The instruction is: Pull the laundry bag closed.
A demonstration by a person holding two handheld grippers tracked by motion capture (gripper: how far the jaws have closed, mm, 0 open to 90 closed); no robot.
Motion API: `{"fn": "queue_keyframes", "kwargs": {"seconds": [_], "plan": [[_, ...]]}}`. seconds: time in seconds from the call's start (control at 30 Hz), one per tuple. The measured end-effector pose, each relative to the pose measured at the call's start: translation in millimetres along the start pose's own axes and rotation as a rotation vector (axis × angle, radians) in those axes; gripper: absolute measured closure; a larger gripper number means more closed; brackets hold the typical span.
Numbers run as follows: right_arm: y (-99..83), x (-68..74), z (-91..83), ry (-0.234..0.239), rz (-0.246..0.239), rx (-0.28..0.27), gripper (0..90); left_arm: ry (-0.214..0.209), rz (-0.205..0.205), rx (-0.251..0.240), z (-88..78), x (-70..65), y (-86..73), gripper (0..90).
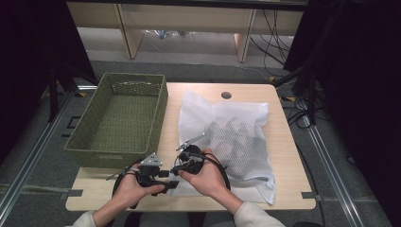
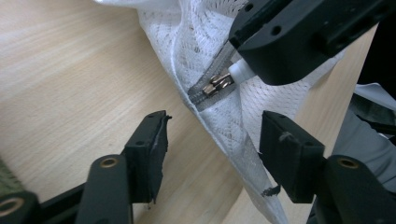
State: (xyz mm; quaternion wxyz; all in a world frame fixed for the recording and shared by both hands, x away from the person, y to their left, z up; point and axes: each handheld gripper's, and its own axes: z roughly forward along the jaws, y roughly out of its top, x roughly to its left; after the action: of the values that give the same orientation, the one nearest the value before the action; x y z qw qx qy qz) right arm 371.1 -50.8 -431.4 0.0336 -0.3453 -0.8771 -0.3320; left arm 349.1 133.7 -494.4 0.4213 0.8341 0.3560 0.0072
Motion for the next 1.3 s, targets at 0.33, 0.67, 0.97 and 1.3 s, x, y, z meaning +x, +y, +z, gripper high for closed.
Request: {"fn": "queue_keyframes", "kwargs": {"seconds": [0.33, 0.67, 0.97, 1.3], "plan": [[-0.2, 1.1, -3.0, 0.006, 0.000, -0.003, 86.9, -0.045, -0.059, -0.006, 9.6, 3.3, 4.3, 52.6], [-2.3, 0.4, -6.3, 0.003, 0.001, -0.013, 86.9, -0.054, -0.049, -0.007, 16.1, 5.0, 6.6, 70.8], [-5.0, -2.4, -7.5, 0.008, 0.026, -0.005, 87.0, -0.038, 0.001, -0.029, 14.1, 2.1, 7.1, 84.0], [-6.3, -6.2, -10.5, -0.008, 0.018, -0.018, 87.0, -0.007, 0.052, -0.052, 7.6, -1.1, 10.9, 86.8]]}}
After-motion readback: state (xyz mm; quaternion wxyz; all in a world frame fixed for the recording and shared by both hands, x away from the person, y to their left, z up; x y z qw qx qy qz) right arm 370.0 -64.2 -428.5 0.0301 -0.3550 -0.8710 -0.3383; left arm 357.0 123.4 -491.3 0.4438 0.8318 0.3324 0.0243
